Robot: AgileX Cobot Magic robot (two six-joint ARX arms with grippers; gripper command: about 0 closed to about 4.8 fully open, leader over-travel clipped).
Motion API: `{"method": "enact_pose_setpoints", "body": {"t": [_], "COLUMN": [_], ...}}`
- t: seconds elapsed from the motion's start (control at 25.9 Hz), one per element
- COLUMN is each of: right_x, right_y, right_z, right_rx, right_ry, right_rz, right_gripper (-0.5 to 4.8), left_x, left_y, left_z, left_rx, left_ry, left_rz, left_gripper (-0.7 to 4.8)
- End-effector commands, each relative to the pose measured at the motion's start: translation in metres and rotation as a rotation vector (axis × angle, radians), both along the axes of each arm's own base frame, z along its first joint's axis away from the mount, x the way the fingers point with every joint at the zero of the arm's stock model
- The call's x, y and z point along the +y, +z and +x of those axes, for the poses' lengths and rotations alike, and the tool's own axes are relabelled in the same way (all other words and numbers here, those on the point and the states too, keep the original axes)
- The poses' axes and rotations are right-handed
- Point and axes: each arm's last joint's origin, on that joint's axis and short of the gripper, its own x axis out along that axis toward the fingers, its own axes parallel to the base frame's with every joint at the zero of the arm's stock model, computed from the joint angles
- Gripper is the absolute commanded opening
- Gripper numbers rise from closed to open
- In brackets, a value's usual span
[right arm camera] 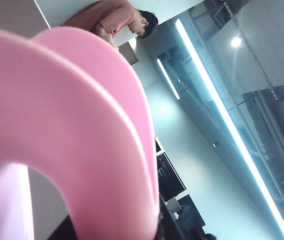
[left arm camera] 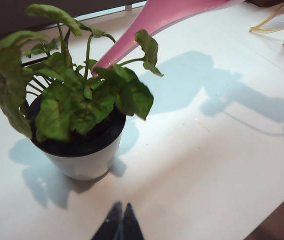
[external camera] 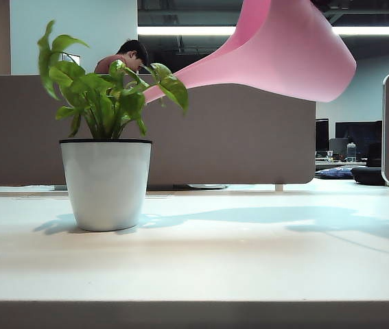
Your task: Pick up the watering can from the table, water the potted plant, and put the can back.
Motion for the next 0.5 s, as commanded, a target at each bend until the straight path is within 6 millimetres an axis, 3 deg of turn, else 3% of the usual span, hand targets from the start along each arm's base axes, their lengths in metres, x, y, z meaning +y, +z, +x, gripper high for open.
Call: {"method": "enact_pose_setpoints", "body": {"t": [0.04,0.5], "right_x": [-0.0003,-0.0008], "right_y": [0.0138,0.015], "right_z": [-0.006,-0.0076], "right_rx": [-0.087,-0.085], "right_ry": [0.005,0.005], "right_rz": [0.021,0.021], "right_gripper": [0.21,0.21], "left_x": [0.0,0.0001], "left_y": [0.0025,0.002], "left_z": [-0.0007,-0.0009], "left_rx": [-0.014,-0.008], "left_ry": [-0.004,-0.004], "left_rz": [-0.006,-0.004], "left_gripper": [-0.05,-0.05]}}
